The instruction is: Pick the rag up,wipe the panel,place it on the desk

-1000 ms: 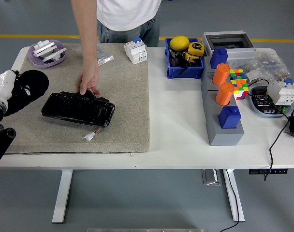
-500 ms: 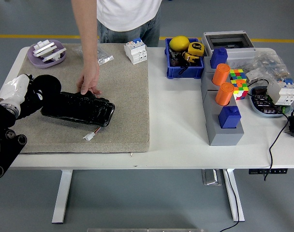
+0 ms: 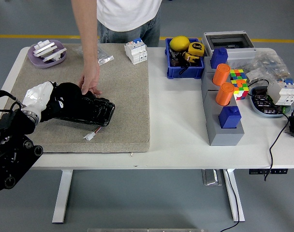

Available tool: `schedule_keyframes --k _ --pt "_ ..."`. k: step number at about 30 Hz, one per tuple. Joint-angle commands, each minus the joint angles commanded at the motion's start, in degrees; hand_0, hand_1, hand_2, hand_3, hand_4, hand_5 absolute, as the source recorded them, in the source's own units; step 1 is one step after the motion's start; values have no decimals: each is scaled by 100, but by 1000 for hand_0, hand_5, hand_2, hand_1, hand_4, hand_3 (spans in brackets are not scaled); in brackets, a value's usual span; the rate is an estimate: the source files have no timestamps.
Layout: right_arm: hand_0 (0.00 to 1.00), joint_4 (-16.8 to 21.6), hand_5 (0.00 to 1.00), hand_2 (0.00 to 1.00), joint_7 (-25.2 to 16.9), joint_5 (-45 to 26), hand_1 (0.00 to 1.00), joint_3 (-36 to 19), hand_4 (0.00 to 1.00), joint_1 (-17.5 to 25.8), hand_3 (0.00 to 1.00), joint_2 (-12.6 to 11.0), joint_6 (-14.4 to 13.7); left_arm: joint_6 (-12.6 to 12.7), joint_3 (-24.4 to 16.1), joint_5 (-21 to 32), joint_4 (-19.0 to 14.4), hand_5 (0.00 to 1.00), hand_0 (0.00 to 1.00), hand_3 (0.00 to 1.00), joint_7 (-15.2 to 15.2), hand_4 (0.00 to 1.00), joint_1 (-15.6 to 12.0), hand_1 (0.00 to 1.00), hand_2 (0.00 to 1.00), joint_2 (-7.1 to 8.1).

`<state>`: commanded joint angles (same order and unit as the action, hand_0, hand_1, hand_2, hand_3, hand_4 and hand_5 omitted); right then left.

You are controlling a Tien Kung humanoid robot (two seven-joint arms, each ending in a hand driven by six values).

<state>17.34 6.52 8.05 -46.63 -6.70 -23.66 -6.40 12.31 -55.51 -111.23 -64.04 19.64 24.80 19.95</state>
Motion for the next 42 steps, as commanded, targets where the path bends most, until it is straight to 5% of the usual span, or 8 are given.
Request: schedule_keyframes --k 12,19,31,42 --pt "751 -5 423 621 -2 -22 620 31 907 9 557 -19 17 21 610 -119 -595 2 275 525 167 2 43 515 671 -70" --pt "752 -2 423 621 11 -41 620 62 906 8 557 -33 38 65 948 -178 -655 2 280 525 216 2 88 516 670 -122" --pt "751 -18 423 621 2 -70 620 47 907 1 557 -21 55 145 1136 -369 -1175 2 292 523 345 2 66 514 668 -208" --pt "751 -16 423 621 9 -70 620 52 907 2 557 -27 53 197 1073 -378 -992 2 301 524 388 4 40 514 662 -225"
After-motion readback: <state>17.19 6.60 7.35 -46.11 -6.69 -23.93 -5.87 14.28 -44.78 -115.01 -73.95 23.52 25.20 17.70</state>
